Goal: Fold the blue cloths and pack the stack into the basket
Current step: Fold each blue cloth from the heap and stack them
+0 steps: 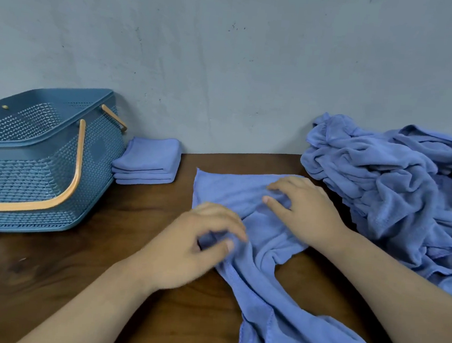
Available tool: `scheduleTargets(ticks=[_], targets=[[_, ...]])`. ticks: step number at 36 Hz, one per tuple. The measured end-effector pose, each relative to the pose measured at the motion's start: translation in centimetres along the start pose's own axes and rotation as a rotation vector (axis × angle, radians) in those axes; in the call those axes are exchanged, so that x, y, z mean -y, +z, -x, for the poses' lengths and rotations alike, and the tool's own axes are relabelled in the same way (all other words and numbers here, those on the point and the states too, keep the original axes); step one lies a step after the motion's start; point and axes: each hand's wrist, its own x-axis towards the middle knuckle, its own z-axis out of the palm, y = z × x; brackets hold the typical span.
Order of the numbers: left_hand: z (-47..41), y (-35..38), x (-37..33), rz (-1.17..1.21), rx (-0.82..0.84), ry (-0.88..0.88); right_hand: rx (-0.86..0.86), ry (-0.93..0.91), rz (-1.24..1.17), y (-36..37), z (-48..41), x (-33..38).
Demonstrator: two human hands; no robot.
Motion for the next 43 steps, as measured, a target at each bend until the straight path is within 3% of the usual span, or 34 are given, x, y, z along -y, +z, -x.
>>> scheduleTargets(ticks=[3, 6, 8, 10, 14, 18, 22, 26, 31, 34, 37, 40, 43], targets=[[0.2, 0.6, -1.2, 0.037, 0.275, -0.018, 0.099, -0.028, -0.228, -0.4, 1.2, 1.2], [0.3, 0.8, -0.7, -0.021, 0.308, -0.020, 0.263, -0.126, -0.195, 0.2, 2.4, 2.2], [0.4, 0.3, 0.1, -0.034, 0.287, -0.029, 0.349, -0.166, -0.081, 1.0, 2.5, 2.0], [0.4, -0.3, 1.2, -0.063, 0.235, -0.049, 0.326, -0.136, -0.034, 1.1, 1.9, 1.3], [0.6, -1.2, 4.4, -0.243, 0.057, -0.122, -0.021, -0.014, 0.192, 0.2, 0.4, -0.4], [0.9, -1.5, 6.0, -0.324, -0.091, -0.218, -0.142, -0.058, 0.026, -1.0, 1.3, -0.3], [0.6, -1.4, 3.9, -0.235, -0.053, -0.119, 0.008, -0.096, -0.147, -2.3, 3.0, 1.8], [0.8, -0.9, 2.8, -0.271, 0.026, -0.090, 0.081, 0.129, -0.194, -2.8, 5.0, 3.9], [1.6, -1.3, 1.8, -0.215, -0.268, -0.354, 0.097, 0.296, -0.096, -2.8, 7.4, 5.3], [2.8, -0.8, -0.5, -0.091, -0.186, -0.548, 0.150, 0.273, -0.080, -2.6, 8.0, 5.9], [4.5, 1.0, -2.1, -0.148, -0.025, -0.565, 0.169, 0.249, -0.127, -2.0, 8.2, 6.8], [5.1, 1.3, -2.3, 0.009, -0.111, -0.573, 0.168, 0.277, -0.188, -1.7, 8.5, 7.2], [6.3, 0.1, -2.1, 0.152, -0.301, -0.655, 0.105, 0.353, -0.425, -2.6, 8.9, 6.9]])
